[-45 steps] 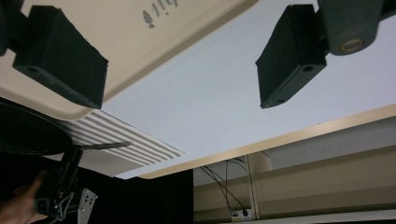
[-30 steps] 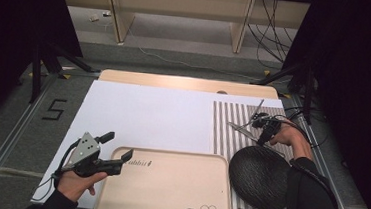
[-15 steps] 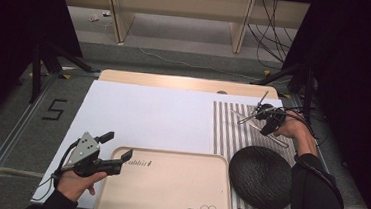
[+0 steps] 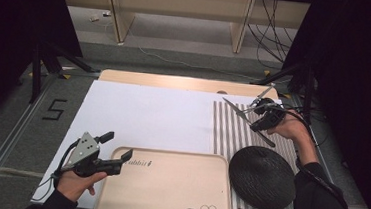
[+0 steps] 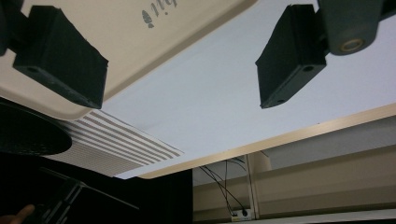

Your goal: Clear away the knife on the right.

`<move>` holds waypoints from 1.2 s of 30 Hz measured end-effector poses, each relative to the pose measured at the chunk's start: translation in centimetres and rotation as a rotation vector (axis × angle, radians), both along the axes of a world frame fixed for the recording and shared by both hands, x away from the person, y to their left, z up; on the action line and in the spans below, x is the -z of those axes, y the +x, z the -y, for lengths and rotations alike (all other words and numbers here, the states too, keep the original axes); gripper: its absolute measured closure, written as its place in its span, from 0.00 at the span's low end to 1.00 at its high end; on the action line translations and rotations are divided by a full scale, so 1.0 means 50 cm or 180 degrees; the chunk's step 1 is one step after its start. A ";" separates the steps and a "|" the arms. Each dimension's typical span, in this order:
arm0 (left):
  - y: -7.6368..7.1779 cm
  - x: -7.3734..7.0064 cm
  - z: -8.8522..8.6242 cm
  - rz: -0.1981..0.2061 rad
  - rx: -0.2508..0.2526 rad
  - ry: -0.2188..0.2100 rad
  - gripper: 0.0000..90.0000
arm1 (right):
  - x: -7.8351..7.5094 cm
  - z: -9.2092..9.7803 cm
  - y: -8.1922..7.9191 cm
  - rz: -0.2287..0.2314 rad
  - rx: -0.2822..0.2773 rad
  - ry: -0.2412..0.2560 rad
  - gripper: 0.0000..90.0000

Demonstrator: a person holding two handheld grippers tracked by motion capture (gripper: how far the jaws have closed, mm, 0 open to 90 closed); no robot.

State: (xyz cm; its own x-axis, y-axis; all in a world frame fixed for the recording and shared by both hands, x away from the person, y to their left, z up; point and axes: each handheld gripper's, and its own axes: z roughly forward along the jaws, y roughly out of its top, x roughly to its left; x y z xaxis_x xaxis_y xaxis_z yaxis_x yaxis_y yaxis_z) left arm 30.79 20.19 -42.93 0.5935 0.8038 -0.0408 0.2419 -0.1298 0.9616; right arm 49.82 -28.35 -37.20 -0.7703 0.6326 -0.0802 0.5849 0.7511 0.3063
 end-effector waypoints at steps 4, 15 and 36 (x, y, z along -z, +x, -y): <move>-0.001 -0.001 0.001 0.0007 0.0005 0.0008 0.18 | -0.013 -0.008 -0.019 0.0063 0.0065 0.0282 0.90; -0.003 -0.002 -0.002 0.0017 0.0002 0.0009 0.18 | -0.029 -0.057 -0.096 0.0091 0.0122 0.0888 0.90; -0.002 -0.002 -0.003 0.0020 -0.0016 0.0005 0.18 | -0.009 -0.119 -0.215 -0.0049 0.0044 0.1253 0.90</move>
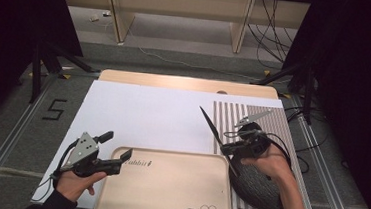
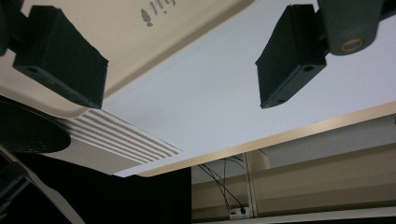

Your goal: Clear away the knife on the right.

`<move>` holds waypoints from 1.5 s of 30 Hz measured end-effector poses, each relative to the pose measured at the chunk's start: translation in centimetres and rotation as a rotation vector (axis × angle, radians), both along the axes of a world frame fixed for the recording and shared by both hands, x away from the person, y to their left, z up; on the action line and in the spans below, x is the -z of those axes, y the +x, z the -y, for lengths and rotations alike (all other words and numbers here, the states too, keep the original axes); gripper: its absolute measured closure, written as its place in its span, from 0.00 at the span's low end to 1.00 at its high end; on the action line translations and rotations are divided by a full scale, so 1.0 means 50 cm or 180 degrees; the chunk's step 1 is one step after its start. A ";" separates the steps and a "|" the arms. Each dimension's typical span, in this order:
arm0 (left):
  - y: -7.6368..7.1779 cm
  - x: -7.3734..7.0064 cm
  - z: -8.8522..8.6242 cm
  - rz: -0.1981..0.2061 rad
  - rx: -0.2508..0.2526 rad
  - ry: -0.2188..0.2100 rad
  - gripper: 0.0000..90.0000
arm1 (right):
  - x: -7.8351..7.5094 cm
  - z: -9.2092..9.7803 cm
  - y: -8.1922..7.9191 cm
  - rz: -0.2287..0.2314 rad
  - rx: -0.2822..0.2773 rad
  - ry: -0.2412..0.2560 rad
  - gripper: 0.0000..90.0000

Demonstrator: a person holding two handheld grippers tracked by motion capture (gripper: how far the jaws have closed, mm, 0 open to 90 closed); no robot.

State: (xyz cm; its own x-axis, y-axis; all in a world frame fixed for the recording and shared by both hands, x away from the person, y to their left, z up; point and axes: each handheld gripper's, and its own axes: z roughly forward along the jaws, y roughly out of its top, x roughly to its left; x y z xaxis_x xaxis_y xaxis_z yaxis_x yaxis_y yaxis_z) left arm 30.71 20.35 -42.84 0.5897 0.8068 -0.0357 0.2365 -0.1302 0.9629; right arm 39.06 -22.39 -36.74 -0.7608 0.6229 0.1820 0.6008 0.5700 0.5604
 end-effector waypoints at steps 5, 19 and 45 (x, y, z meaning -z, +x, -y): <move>-0.001 -0.001 0.001 0.0017 0.0001 -0.0008 0.18 | 0.002 -0.006 -0.027 -0.0006 0.0009 0.0049 0.90; -0.002 -0.005 -0.006 0.0049 -0.0020 -0.0099 0.18 | 0.019 -0.042 -0.081 -0.0119 -0.0039 0.0035 0.90; -0.004 -0.008 -0.007 0.0081 -0.0013 -0.0156 0.17 | 0.064 -0.094 -0.150 -0.0379 -0.0160 -0.0050 0.90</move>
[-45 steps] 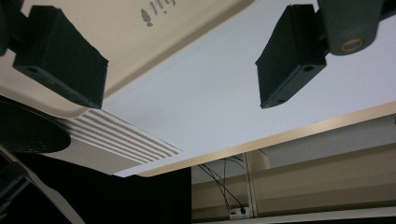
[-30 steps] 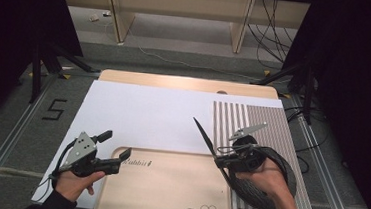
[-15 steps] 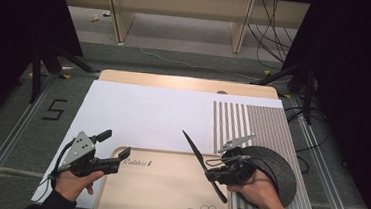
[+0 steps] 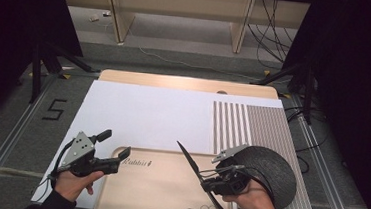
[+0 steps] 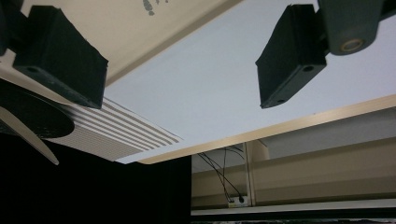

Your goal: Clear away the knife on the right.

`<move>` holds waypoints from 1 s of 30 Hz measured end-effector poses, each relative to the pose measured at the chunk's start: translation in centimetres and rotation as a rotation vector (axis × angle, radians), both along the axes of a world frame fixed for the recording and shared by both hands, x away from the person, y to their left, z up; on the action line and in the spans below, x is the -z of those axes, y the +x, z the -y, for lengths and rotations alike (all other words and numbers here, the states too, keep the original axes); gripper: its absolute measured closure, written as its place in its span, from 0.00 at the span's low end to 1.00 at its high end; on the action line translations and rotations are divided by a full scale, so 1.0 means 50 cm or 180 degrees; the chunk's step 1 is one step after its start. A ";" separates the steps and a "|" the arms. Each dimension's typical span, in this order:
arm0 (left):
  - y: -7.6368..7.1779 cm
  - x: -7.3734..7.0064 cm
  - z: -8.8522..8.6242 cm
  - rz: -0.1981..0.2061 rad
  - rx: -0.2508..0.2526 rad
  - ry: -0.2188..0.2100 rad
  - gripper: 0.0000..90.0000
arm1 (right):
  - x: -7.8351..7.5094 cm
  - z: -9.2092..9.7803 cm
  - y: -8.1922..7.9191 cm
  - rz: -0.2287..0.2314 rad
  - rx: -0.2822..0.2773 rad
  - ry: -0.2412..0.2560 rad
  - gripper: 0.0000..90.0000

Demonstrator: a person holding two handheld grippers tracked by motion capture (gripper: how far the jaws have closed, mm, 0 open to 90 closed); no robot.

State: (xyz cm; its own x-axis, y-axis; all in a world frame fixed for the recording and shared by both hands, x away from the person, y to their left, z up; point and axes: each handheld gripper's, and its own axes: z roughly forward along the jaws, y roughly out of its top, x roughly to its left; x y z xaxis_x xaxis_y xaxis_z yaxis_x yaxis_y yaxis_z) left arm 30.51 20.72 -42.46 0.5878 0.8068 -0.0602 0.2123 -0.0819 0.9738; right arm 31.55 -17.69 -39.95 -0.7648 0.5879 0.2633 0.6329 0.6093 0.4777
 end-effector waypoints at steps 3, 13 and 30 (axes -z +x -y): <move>-0.001 0.000 0.000 0.0004 0.0000 -0.0005 0.17 | 0.005 -0.003 -0.006 -0.0028 -0.0016 -0.0016 0.90; -0.001 0.000 0.000 0.0005 -0.0002 0.0003 0.17 | 0.024 -0.005 -0.024 -0.0150 0.0021 -0.0120 0.90; -0.001 0.001 0.001 0.0005 0.0008 0.0018 0.17 | 0.049 -0.019 -0.039 -0.0276 0.0045 -0.0325 0.90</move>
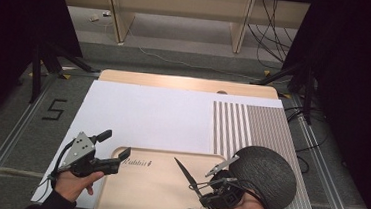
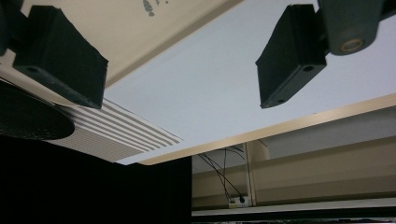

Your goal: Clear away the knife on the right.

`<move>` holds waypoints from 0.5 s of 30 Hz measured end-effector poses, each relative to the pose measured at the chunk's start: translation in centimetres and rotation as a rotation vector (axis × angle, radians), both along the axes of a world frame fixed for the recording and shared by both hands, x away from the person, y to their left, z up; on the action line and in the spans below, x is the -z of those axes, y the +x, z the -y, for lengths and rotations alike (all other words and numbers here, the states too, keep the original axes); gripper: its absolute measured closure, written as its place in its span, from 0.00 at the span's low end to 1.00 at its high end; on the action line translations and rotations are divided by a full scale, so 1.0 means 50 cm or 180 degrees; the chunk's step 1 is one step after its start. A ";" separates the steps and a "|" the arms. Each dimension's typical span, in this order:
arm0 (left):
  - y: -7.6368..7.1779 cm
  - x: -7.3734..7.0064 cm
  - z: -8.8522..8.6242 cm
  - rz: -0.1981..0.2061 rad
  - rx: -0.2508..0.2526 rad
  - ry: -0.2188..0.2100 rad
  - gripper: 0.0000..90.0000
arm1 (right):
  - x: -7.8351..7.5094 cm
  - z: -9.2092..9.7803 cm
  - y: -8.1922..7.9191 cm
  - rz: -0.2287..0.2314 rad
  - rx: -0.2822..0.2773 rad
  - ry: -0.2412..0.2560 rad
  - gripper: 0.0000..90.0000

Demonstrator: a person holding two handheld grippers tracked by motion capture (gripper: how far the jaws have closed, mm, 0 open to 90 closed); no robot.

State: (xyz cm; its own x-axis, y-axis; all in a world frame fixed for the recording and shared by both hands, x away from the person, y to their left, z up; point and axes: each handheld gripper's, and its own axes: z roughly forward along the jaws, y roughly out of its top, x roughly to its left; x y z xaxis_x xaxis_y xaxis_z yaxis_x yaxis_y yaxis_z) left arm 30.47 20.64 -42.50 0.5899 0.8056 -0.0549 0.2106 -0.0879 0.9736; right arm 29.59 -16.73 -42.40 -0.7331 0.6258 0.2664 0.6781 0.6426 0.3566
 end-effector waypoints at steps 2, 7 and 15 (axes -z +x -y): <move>0.000 0.000 0.000 0.0000 -0.0001 0.0000 0.17 | 0.002 -0.002 0.001 -0.0027 -0.0007 -0.0031 0.90; -0.001 0.000 0.001 0.0006 0.0002 0.0016 0.18 | 0.012 -0.007 0.002 -0.0023 -0.0030 -0.0142 0.90; -0.001 0.000 0.000 -0.0003 0.0003 0.0007 0.17 | 0.028 -0.014 0.008 -0.0122 -0.0021 -0.0253 0.89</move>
